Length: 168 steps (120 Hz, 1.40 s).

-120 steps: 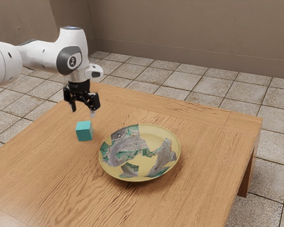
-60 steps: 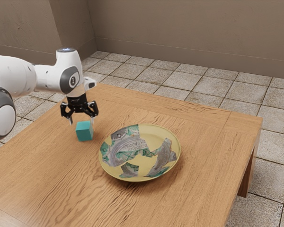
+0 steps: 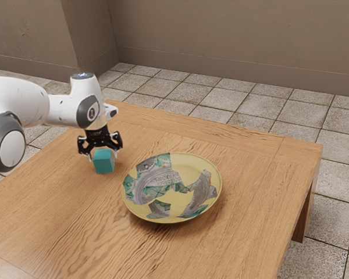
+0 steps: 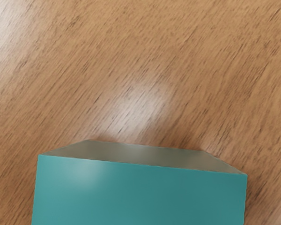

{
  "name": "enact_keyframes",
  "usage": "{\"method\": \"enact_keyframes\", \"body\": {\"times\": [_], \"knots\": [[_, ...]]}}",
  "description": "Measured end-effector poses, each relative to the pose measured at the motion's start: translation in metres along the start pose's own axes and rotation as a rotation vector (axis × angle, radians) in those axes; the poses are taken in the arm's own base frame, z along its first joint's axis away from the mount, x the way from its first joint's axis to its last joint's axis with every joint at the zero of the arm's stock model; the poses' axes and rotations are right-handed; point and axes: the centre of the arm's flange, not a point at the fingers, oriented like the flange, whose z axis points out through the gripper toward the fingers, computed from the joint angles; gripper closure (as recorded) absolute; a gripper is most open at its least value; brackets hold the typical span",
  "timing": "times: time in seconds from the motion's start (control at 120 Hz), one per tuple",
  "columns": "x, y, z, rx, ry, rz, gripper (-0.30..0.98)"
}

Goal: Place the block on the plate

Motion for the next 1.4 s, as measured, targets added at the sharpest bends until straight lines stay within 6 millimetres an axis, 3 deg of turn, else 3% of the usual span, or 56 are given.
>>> {"method": "enact_keyframes", "body": {"times": [0.192,0.433,0.6,0.717,0.85,0.967,1.167,1.292,1.4], "knots": [[-0.001,0.001,0.014,0.002,-0.006,-0.024,0.01],[0.002,-0.003,0.011,-0.003,0.001,-0.040,0.23],[0.003,-0.004,0.010,-0.001,0.001,-0.047,0.27],[0.003,-0.004,0.002,-0.006,0.009,-0.048,0.30],[-0.001,0.004,-0.020,-0.027,0.028,-0.037,0.31],[-0.022,0.028,-0.054,-0.060,0.048,0.003,0.31],[-0.095,0.100,-0.125,-0.117,0.095,0.147,0.30],[-0.147,0.159,-0.135,-0.128,0.088,0.266,0.30],[-0.174,0.181,-0.120,-0.113,0.053,0.317,0.30]]}}
